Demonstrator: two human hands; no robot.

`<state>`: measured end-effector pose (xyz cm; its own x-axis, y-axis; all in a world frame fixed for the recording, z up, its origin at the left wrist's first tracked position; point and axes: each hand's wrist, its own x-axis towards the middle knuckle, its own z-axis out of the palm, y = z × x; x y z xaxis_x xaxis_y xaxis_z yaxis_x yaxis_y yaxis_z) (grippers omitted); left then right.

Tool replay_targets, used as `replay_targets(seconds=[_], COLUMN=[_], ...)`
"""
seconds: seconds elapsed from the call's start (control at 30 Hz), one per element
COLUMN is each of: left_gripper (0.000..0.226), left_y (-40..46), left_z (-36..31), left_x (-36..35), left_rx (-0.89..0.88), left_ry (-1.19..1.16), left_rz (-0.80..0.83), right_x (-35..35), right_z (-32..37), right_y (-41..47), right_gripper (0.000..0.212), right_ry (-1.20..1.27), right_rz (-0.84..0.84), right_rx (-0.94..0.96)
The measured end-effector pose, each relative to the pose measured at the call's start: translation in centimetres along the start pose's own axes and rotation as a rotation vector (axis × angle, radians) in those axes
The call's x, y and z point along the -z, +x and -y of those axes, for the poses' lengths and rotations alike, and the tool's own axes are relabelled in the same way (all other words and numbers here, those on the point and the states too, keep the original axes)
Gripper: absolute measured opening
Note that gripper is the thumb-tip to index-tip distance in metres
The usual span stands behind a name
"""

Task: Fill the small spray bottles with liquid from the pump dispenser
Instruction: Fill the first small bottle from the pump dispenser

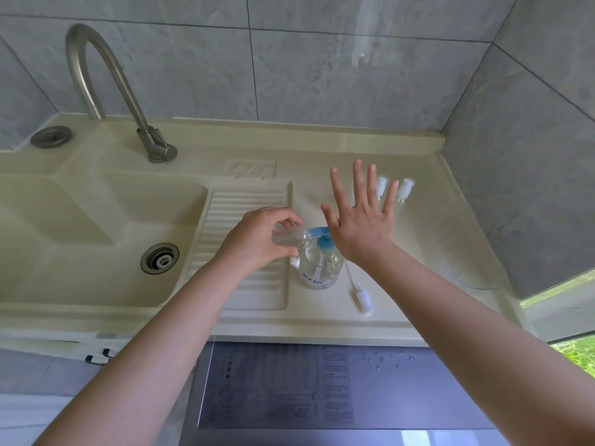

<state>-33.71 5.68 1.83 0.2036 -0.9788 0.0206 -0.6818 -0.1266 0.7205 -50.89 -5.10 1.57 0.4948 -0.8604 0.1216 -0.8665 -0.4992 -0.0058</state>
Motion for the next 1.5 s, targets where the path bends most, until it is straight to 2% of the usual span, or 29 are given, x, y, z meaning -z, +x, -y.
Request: replay_targets(seconds=[0.2,0.4,0.57,0.8,0.97,1.23,1.4,1.5], left_gripper=[0.051,0.051,0.052,0.051,0.051,0.051,0.052,0.050], left_y=[0.0,0.1,0.1,-0.2,-0.2,-0.1,-0.2,-0.3], left_z=[-0.2,-0.2,-0.1,0.0,-0.1,0.0,-0.1,-0.3], left_x=[0.1,0.2,0.0,0.1,-0.1,-0.1,-0.3,-0.1], left_rx=[-0.006,0.011,0.000,0.007,0.001,0.006,0.003,0.023], left_ry=[-0.005,-0.006,0.004,0.005,0.002,0.009,0.002,-0.006], left_rz=[-0.001,0.001,-0.006,-0.018,-0.036,-0.035,-0.033,-0.029], right_x=[-0.8,0.3,-0.7,0.3,-0.7,-0.1,-1.3,-0.5], right_z=[0.4,0.1,0.5,0.0,0.5,0.1,0.5,0.2], right_y=[-0.7,0.3,-0.3,0.5,-0.1,0.1,-0.9,-0.2], right_gripper=[0.056,0.062,0.057,0.063,0.057,0.062,0.058,0.064], right_ry=[0.057,-0.011,0.059,0.038,0.092,0.084,0.159,0.081], right_rz=[0.121,0.053,0.150,0.096,0.178,0.151,0.248,0.188], right_rx=[-0.011,0.004,-0.016,-0.007,-0.020,-0.023,-0.075,-0.035])
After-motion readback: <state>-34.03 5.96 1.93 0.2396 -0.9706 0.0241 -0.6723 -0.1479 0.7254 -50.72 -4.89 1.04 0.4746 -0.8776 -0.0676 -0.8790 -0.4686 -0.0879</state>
